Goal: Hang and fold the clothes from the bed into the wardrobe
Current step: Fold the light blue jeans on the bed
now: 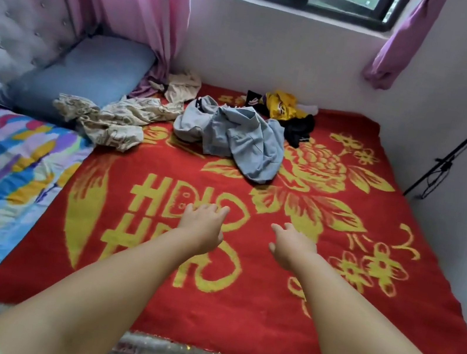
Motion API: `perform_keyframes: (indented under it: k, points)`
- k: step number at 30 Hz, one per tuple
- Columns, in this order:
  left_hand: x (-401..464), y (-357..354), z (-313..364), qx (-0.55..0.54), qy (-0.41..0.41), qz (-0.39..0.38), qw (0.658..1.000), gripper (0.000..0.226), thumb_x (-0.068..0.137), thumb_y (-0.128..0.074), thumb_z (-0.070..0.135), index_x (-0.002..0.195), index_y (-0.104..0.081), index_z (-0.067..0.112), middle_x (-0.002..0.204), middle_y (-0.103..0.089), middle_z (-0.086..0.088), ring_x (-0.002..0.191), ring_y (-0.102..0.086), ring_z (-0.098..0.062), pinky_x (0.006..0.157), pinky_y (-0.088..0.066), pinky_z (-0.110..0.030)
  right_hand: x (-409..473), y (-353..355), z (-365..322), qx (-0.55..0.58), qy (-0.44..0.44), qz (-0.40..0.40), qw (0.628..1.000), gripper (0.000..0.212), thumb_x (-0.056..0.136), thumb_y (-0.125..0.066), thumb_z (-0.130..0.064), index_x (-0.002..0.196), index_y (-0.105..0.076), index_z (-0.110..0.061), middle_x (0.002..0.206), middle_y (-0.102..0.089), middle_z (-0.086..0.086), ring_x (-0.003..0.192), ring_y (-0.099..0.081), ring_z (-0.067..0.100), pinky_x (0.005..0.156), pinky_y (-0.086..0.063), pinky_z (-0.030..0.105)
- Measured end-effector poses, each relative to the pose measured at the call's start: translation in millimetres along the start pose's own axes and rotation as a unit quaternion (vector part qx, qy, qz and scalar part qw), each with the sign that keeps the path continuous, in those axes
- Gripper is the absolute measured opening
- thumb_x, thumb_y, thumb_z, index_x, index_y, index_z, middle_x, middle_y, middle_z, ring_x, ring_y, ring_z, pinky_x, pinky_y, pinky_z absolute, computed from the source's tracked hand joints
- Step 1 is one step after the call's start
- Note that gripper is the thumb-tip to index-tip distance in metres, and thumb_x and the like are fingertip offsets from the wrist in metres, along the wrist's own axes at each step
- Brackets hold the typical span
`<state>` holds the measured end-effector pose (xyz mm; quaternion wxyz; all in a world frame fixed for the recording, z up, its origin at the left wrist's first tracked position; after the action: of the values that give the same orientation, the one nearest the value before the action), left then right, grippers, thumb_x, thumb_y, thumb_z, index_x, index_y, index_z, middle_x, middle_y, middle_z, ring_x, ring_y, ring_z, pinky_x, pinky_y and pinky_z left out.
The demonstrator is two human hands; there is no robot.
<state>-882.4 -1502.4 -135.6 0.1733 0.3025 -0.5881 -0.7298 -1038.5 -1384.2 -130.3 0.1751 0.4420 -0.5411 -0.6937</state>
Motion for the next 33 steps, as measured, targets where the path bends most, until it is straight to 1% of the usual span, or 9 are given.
perform_keyframes:
  k: [4,7,14,19,22,26,30,31,33]
  points:
    - [83,-14,10,-0.030,0.042,-0.030,0.998,0.057,0.096,-0.044,0.030,0.148,-0.022,0.021,0.144,-0.039,-0.006,0.135,-0.033,-0.025,0.112,-0.023,-0.050,83,4,31,-0.002,0.020,-0.027,0.999,0.050,0.101,-0.038,-0.034,0.149,-0.025,-0.025,0.151,-0.028,0.007,0.130,-0.040,0.032,0.090,-0.044,0.042]
    - [137,-26,21,-0.048,0.052,-0.037,0.997,0.056,0.095,-0.046,0.031,0.146,-0.026,0.020,0.141,-0.042,-0.005,0.133,-0.036,-0.025,0.109,-0.028,-0.047,138,6,50,-0.011,0.045,-0.047,0.998,0.050,0.101,-0.038,-0.033,0.149,-0.026,-0.024,0.149,-0.030,0.007,0.131,-0.039,0.032,0.096,-0.044,0.045]
    - [261,-121,21,-0.075,0.067,-0.071,0.992,0.053,0.097,-0.042,0.031,0.146,-0.027,0.020,0.144,-0.041,-0.004,0.135,-0.035,-0.023,0.110,-0.029,-0.046,287,-32,57,-0.040,0.093,-0.081,0.992,0.047,0.101,-0.038,-0.029,0.147,-0.029,-0.021,0.150,-0.029,0.010,0.130,-0.038,0.032,0.097,-0.045,0.046]
    - [338,-204,-11,-0.059,0.099,-0.057,0.992,0.057,0.098,-0.037,0.038,0.151,-0.018,0.026,0.159,-0.015,-0.002,0.147,-0.011,-0.017,0.115,-0.014,-0.049,380,-66,37,-0.031,0.143,-0.031,0.989,0.052,0.100,-0.040,-0.023,0.149,-0.024,-0.023,0.152,-0.025,0.007,0.138,-0.029,0.027,0.103,-0.035,0.044]
    - [398,-241,-27,-0.074,0.125,-0.028,0.989,0.059,0.100,-0.031,0.043,0.153,-0.011,0.029,0.161,-0.003,0.000,0.148,-0.001,-0.016,0.116,-0.006,-0.051,438,-84,32,-0.044,0.148,0.000,0.988,0.060,0.099,-0.041,-0.021,0.152,-0.013,-0.025,0.160,-0.008,0.004,0.147,-0.009,0.021,0.115,-0.019,0.047]
    - [422,-281,-34,-0.082,0.129,-0.002,0.988,0.058,0.099,-0.020,0.046,0.152,0.000,0.033,0.161,0.008,0.004,0.147,0.009,-0.013,0.116,0.006,-0.052,498,-89,30,-0.070,0.135,0.073,0.986,0.070,0.098,-0.043,-0.023,0.153,0.000,-0.026,0.161,0.008,0.006,0.148,0.010,0.021,0.116,-0.006,0.053]
    - [418,-294,-36,-0.074,0.113,0.098,0.986,0.061,0.090,-0.023,0.040,0.148,-0.032,0.024,0.156,-0.026,-0.003,0.145,-0.022,-0.019,0.116,-0.006,-0.051,551,-90,29,-0.110,0.088,0.086,0.986,0.080,0.093,-0.045,-0.014,0.152,0.006,-0.030,0.161,0.012,0.004,0.147,0.014,0.025,0.110,0.002,0.066]
    - [419,-296,-35,-0.076,0.106,0.111,0.985,0.060,0.088,-0.027,0.038,0.145,-0.038,0.022,0.154,-0.032,-0.005,0.142,-0.029,-0.021,0.114,-0.010,-0.052,562,-90,31,-0.115,0.064,0.073,0.989,0.081,0.092,-0.045,-0.013,0.152,0.007,-0.030,0.161,0.008,0.003,0.148,0.011,0.027,0.108,0.004,0.068]
    - [418,-297,-33,-0.066,0.098,0.116,0.986,0.060,0.086,-0.032,0.036,0.142,-0.044,0.019,0.151,-0.038,-0.007,0.139,-0.035,-0.024,0.112,-0.014,-0.054,575,-89,34,-0.109,0.038,0.057,0.992,0.077,0.092,-0.045,-0.012,0.152,0.000,-0.028,0.156,-0.016,0.007,0.145,-0.014,0.029,0.110,-0.003,0.066]
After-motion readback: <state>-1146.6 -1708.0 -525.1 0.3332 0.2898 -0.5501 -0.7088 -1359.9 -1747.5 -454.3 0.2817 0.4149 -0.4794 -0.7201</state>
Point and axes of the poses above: each hand's wrist, its own x-axis towards the middle knuckle, its own y-axis out of the back of the hand, z = x × y, the point moved 1 cm from there along x, towards the middle knuckle
